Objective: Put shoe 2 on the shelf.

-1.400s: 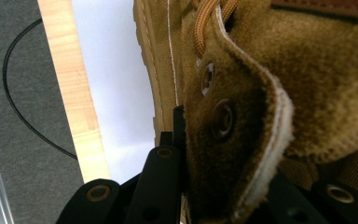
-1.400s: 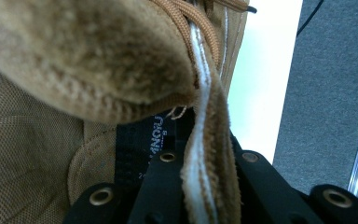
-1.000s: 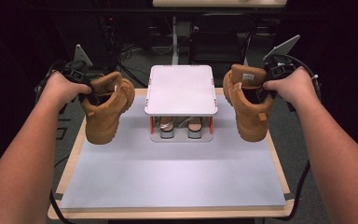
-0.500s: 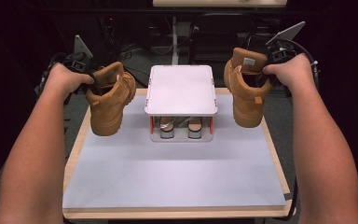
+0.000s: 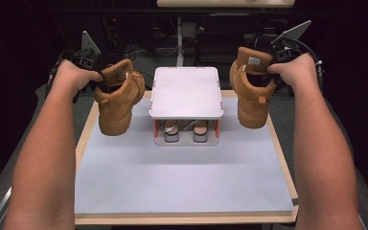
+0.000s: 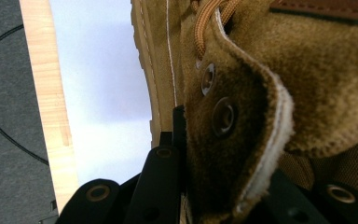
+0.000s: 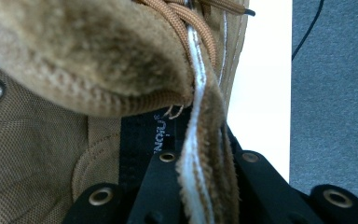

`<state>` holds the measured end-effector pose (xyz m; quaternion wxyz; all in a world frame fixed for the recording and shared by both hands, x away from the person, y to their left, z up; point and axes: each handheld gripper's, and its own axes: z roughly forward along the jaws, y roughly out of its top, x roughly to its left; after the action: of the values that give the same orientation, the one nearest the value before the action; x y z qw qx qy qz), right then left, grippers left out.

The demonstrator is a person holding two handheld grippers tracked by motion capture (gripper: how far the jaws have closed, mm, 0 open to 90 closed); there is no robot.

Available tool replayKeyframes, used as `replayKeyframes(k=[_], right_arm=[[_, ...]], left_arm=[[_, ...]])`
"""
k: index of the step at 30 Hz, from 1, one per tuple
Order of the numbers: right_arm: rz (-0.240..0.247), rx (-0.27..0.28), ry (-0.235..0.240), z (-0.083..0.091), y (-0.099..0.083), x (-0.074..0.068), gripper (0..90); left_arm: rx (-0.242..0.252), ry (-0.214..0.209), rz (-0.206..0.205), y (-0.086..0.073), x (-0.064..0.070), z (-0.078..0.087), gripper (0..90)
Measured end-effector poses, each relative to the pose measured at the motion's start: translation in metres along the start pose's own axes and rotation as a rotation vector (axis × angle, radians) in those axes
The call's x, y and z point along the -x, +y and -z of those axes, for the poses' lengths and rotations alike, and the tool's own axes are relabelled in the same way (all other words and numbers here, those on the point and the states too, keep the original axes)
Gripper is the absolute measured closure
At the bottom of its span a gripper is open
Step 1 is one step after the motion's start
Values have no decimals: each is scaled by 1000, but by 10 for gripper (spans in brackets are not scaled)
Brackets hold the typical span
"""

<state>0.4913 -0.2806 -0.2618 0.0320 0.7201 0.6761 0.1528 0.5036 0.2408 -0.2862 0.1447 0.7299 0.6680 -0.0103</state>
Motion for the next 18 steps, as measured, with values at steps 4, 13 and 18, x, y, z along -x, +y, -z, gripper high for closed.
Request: replayKeyframes(k=[4, 13, 18], right_arm=[[5, 16, -4, 5, 0, -5, 859], [3, 37, 17, 14, 5, -27, 859], [11, 36, 42, 11, 9, -41, 858]], left_arm=[[9, -8, -2, 1, -1, 6, 848], [27, 3, 20, 6, 10, 11, 847], [37, -17, 13, 10, 16, 15, 846]])
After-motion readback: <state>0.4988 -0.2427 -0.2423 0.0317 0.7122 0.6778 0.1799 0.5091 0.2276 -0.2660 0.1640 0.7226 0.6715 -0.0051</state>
